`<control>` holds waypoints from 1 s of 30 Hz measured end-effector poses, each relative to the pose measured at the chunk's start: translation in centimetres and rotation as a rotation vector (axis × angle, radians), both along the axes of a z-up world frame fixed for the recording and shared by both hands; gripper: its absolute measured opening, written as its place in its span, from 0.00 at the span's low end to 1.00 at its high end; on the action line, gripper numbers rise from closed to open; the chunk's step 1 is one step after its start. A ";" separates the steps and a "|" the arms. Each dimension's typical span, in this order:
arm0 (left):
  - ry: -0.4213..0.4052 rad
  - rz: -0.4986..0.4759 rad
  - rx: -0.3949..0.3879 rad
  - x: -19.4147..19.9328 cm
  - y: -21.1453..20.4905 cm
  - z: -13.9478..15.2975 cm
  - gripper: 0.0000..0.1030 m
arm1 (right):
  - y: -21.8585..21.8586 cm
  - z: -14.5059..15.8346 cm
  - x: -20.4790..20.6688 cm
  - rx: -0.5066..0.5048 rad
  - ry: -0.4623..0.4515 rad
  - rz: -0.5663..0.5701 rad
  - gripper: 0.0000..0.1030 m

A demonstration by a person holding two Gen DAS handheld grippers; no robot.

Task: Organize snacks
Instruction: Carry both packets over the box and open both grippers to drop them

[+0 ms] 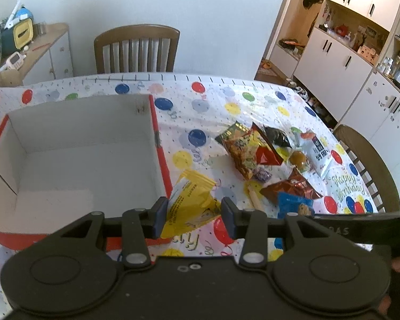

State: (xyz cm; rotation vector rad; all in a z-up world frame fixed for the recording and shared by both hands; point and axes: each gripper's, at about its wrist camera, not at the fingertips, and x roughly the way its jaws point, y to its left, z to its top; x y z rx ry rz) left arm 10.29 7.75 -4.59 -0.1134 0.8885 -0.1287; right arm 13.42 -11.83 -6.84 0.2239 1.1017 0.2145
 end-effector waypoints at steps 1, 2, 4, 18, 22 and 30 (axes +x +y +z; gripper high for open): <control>-0.005 0.004 0.002 0.0 0.1 0.2 0.40 | 0.4 0.6 0.2 0.004 -0.014 0.019 0.34; -0.008 0.009 0.004 0.0 0.4 0.4 0.40 | 0.9 1.4 0.3 0.009 -0.032 0.041 0.34; -0.014 0.021 0.009 0.2 0.8 0.7 0.40 | 1.8 2.6 0.6 0.020 -0.061 0.078 0.34; -0.044 0.172 0.058 1.3 7.8 2.5 0.40 | 12.0 7.2 3.3 0.031 -0.209 0.345 0.34; -0.028 0.226 0.076 1.9 10.5 2.2 0.40 | 15.4 6.9 3.9 0.022 -0.219 0.423 0.34; 0.045 0.280 0.092 3.8 14.4 -0.2 0.39 | 21.1 4.1 4.6 -0.011 -0.209 0.558 0.34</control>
